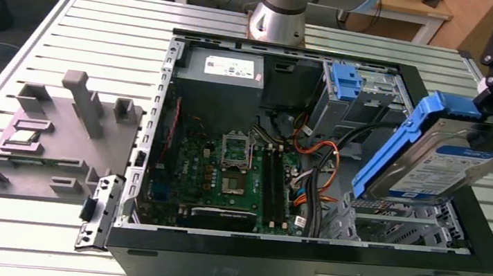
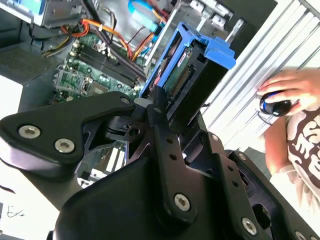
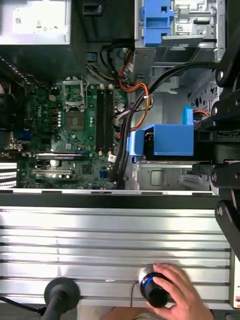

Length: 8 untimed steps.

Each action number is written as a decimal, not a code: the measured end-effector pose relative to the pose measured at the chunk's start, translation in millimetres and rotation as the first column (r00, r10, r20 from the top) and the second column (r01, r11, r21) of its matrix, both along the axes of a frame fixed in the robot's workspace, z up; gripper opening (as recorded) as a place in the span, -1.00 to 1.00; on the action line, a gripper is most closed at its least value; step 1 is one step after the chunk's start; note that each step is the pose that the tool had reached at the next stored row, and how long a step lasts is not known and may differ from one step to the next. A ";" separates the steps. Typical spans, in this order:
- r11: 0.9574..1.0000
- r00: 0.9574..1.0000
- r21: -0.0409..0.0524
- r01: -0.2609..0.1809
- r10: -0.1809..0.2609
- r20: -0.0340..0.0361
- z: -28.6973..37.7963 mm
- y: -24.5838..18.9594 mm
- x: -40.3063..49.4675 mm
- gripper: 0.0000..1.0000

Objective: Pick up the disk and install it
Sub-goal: 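Insert the disk into the insertion slot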

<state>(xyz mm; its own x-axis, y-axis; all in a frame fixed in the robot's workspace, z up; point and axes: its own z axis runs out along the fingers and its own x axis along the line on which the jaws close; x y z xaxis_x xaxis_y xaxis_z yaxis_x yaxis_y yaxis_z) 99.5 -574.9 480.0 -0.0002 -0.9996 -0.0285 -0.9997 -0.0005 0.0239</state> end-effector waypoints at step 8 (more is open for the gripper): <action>1.000 1.000 0.000 0.000 0.000 -0.001 -4.1 -0.9 15.5 -0.30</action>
<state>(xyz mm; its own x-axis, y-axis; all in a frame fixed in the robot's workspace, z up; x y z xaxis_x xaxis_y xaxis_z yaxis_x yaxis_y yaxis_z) 115.0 -575.8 475.9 -0.0002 -0.9996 -0.0286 -0.9997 -0.0005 0.0248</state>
